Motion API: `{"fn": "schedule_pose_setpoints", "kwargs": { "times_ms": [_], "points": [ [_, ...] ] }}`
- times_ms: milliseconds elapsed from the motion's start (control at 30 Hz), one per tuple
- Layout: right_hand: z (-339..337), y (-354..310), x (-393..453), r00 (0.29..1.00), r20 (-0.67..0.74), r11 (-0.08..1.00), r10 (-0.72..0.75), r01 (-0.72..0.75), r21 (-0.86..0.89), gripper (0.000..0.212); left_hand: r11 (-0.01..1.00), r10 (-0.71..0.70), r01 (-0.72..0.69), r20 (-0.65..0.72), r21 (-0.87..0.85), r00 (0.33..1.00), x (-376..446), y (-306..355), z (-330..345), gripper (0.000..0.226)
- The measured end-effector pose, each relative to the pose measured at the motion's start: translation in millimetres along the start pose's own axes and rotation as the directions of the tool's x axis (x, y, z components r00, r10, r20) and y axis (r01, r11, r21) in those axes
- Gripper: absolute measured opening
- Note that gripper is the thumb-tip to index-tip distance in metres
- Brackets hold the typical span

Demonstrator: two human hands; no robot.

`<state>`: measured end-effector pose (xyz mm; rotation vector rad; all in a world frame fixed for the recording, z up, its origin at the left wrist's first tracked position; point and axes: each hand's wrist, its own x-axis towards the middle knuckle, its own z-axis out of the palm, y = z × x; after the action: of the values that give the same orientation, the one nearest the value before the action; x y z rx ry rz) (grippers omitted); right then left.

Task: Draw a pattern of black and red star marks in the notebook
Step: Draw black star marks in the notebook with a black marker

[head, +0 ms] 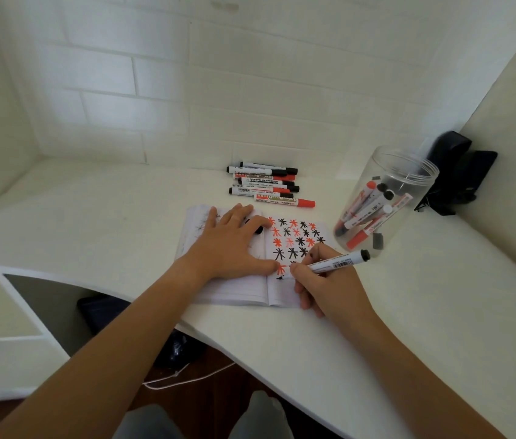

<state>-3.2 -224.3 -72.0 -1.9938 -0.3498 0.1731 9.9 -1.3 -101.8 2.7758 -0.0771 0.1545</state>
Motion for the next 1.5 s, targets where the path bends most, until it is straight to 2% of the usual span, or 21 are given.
{"fn": "schedule_pose_setpoints", "kwargs": {
  "times_ms": [367,567,867,1133,1300,1500],
  "points": [
    [2.1,0.1,0.7,0.999,-0.04,1.0,0.009,-0.008,0.012,0.023,1.0,-0.004,0.004,0.005,0.0,1.0,-1.1,0.7,-0.2,0.096],
    [0.2,-2.1,-2.6,0.999,-0.031,0.999,0.041,-0.041,0.003,0.018,1.0,-0.005,0.005,0.01,-0.001,1.0,-0.8,1.8,-0.8,0.095],
    [3.1,-3.7,-1.5,0.999,-0.041,1.0,-0.03,0.031,0.004,0.025,1.0,-0.005,0.005,0.005,0.01,1.0,-0.8,1.4,-0.5,0.095],
    [0.5,-1.1,-2.1,0.996,-0.07,0.999,0.046,-0.046,0.001,0.02,1.0,0.0,0.0,0.007,0.007,1.0,-2.1,1.9,-1.7,0.096],
    [1.2,0.1,-1.4,0.996,-0.085,1.0,0.008,-0.006,0.028,0.021,1.0,0.007,-0.007,0.001,-0.001,1.0,-1.8,0.6,-0.5,0.093],
    [1.5,-0.7,-1.5,1.0,-0.027,1.0,0.007,-0.006,0.009,0.02,1.0,0.013,-0.013,-0.014,-0.006,1.0,-1.7,0.9,-0.4,0.093]
  ]
}}
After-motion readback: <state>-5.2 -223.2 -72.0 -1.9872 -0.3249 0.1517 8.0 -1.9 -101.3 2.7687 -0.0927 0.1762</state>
